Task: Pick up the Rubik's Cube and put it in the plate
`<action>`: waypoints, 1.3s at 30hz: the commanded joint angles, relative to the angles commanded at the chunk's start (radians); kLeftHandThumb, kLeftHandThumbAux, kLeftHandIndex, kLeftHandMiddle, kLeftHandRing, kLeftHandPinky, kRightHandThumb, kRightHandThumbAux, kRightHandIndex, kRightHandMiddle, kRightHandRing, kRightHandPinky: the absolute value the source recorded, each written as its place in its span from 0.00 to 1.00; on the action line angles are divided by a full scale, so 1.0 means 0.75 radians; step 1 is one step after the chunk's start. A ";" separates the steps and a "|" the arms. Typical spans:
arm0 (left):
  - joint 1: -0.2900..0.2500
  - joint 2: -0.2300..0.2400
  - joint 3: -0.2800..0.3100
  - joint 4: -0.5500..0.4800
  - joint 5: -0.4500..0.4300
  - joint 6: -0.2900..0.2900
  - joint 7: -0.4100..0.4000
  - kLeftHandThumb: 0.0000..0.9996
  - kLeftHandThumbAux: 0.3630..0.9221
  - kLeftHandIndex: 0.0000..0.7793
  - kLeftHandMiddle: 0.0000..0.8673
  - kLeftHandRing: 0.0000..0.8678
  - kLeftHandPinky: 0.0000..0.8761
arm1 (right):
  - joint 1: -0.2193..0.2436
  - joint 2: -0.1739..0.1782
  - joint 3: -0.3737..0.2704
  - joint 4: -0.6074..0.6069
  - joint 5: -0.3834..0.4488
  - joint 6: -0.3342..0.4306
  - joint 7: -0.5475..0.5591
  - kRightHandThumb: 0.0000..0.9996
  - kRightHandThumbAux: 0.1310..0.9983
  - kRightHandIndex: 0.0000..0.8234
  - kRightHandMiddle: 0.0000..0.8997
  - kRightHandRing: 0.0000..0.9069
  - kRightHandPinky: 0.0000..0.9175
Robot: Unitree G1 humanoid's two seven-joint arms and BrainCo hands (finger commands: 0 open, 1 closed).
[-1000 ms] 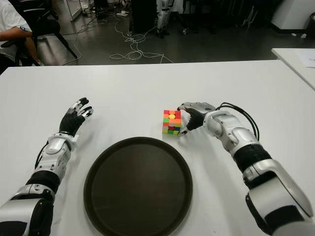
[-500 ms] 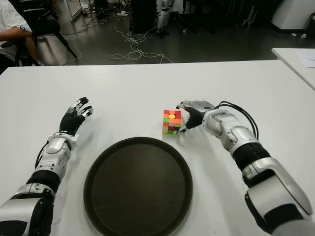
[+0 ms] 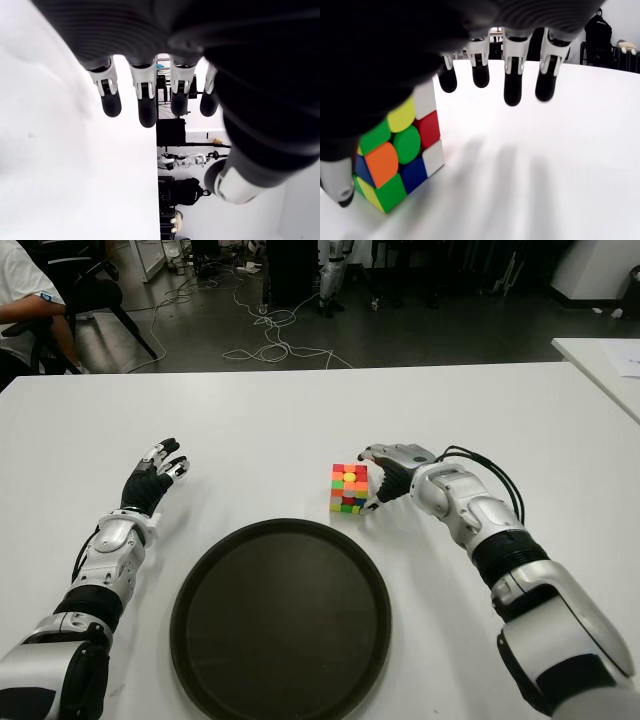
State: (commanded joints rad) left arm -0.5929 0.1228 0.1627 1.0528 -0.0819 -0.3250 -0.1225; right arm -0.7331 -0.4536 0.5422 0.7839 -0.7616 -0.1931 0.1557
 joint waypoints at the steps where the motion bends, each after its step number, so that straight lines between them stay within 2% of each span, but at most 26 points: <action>1: 0.000 -0.001 0.000 0.000 0.000 0.000 0.003 0.20 0.62 0.05 0.11 0.11 0.10 | 0.001 0.000 -0.001 -0.006 0.000 0.004 0.002 0.00 0.48 0.09 0.12 0.17 0.24; 6: -0.005 -0.006 0.002 0.004 -0.002 0.004 0.016 0.21 0.63 0.05 0.10 0.11 0.09 | 0.003 -0.004 -0.002 -0.040 -0.005 0.037 0.023 0.00 0.48 0.08 0.09 0.13 0.18; 15: -0.011 -0.005 0.008 0.013 -0.012 0.011 0.013 0.21 0.64 0.04 0.10 0.09 0.09 | 0.011 -0.010 0.000 -0.064 -0.007 0.052 0.022 0.00 0.48 0.08 0.09 0.14 0.22; 27: -0.015 -0.013 0.017 0.024 -0.018 0.004 0.016 0.22 0.63 0.05 0.11 0.12 0.10 | 0.012 -0.010 0.014 -0.059 -0.019 0.015 -0.001 0.00 0.42 0.10 0.12 0.16 0.21; 39: -0.012 -0.007 0.013 0.020 -0.016 -0.001 -0.004 0.22 0.58 0.05 0.11 0.12 0.09 | 0.019 0.007 0.023 -0.048 -0.025 -0.013 -0.011 0.00 0.42 0.09 0.09 0.11 0.14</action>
State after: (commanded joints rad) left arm -0.6016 0.1179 0.1721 1.0676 -0.0935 -0.3261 -0.1258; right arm -0.7188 -0.4485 0.5598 0.7477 -0.7802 -0.2029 0.1478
